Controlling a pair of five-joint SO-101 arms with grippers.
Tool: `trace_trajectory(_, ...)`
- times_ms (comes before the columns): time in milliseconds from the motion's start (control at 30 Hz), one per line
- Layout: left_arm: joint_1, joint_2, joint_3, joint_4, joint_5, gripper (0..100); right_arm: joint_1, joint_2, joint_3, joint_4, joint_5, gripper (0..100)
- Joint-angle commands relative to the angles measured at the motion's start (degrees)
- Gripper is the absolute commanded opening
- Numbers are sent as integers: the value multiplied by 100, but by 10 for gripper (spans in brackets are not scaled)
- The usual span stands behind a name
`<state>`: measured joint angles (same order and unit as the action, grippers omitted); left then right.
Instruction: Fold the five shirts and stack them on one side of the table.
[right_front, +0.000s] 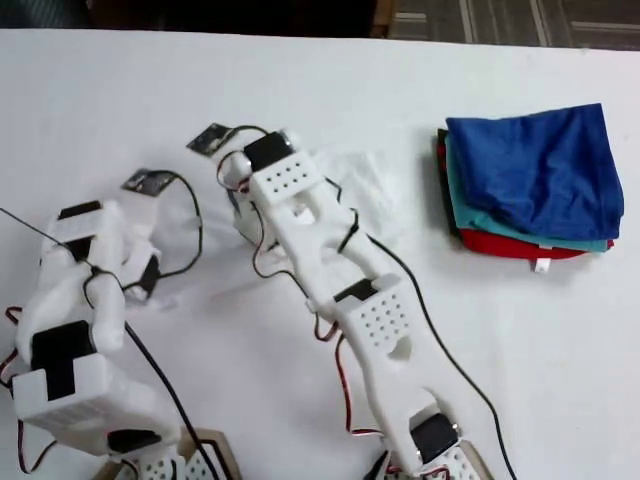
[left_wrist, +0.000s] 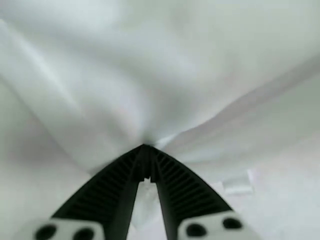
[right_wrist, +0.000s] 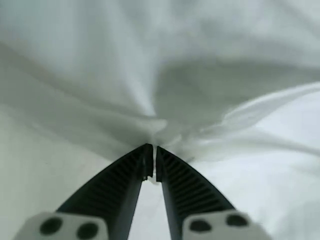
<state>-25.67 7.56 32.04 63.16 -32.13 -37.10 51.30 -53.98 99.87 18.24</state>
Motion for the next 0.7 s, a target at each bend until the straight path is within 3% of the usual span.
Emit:
trace_trajectory(0, -237, 0, -145, 211, -26, 24, 4, -84, -18, 127, -255, 19)
trace_trajectory(367, -237, 0, -989, 1108, -26, 24, -180, -409, 642, 119, -545, 19)
trace_trajectory(667, -246, 0, -1947, 1925, 545, 24, 268, -2229, 633, 119, -703, 19)
